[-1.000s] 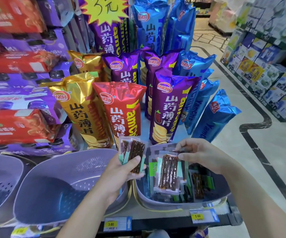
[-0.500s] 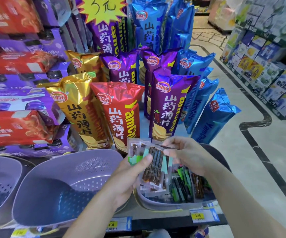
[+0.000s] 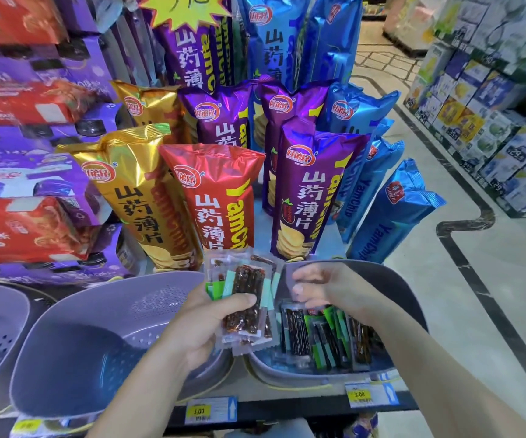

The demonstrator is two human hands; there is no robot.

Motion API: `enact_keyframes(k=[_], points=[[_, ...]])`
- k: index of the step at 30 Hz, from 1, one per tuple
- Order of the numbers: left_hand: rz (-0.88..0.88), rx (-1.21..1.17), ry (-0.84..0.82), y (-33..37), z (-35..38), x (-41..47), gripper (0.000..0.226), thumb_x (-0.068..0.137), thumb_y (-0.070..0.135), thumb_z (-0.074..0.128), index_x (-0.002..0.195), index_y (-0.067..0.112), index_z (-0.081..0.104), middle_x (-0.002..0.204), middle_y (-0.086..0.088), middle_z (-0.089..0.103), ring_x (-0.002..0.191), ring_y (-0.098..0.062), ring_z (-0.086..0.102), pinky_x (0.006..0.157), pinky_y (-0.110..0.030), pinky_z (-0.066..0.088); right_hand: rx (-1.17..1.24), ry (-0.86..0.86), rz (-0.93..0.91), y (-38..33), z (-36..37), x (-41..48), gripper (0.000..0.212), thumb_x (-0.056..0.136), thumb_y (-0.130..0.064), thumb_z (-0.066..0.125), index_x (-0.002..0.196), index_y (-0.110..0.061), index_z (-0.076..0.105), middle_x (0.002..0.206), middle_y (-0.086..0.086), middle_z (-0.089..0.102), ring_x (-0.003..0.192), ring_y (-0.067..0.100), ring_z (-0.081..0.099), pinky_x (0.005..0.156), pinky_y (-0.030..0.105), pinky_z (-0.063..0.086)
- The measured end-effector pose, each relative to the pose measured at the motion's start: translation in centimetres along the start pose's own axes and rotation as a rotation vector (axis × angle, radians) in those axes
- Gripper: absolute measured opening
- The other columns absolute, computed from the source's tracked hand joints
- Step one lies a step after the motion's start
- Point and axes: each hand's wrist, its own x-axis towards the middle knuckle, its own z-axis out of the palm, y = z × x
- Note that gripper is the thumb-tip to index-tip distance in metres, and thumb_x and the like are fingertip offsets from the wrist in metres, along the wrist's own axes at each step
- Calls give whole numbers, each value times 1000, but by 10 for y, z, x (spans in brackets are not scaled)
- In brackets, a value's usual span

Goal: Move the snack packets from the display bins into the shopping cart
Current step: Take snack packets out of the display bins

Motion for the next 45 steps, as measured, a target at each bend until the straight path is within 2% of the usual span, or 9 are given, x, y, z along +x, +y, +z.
enact_keyframes(k=[6,10,16,20,23,31,35,40,45], points=[[9,30,2,3,-9,2,50,69,6,85,117,9,72,109,-17,81,95,-31,80,69,-38,65,-755,-230,27,31,5,21,67,95,-16,73,155,-13,45,154,3,53,138,16,52,115,28,39],[4,72,25,3,-7,3,49,73,6,86,120,12,71,112,-11,81,106,-29,78,101,-52,57,-924,-281,97,36,7,34,72,92,4,64,157,-15,40,153,8,50,136,24,51,112,33,43],[-11,100,20,1,-10,5,49,76,10,88,122,17,72,115,-7,81,111,-27,76,108,-56,52,-958,-334,-29,40,4,42,5,85,0,68,88,2,66,93,28,65,70,30,47,66,33,33],[-30,95,12,1,-12,7,53,72,14,90,122,19,73,117,-8,80,115,-32,74,110,-63,49,-875,-328,-137,38,2,40,26,85,-12,76,68,-26,63,70,-6,63,65,10,58,63,20,39],[-39,85,3,1,-12,8,59,66,18,91,122,19,72,117,-9,80,113,-32,75,108,-62,50,-866,-347,-130,34,7,40,21,87,-24,80,80,-37,65,84,-20,63,79,-6,59,73,15,45],[-20,53,-7,1,-9,6,65,65,14,89,127,14,69,117,-12,80,107,-31,77,91,-47,59,-665,-394,-61,37,30,35,21,85,-31,84,89,-29,63,90,-7,74,80,9,67,73,29,53],[-20,64,2,2,-8,5,62,65,15,89,124,14,70,116,-12,80,109,-31,77,95,-49,58,-770,-365,-78,37,41,37,37,91,-28,73,125,-20,59,120,1,69,99,18,64,76,30,47],[-17,58,16,2,-6,2,63,65,15,89,125,13,70,118,-14,79,109,-33,77,96,-51,58,-738,-368,-124,31,40,33,17,93,-23,72,104,-33,64,108,-7,67,92,16,65,77,28,48],[-4,46,50,3,-5,-3,60,66,11,88,124,11,70,115,-15,79,106,-33,78,82,-44,63,-357,-194,-74,18,8,11,37,96,-28,72,132,-33,64,132,-8,66,63,7,70,59,24,55]])
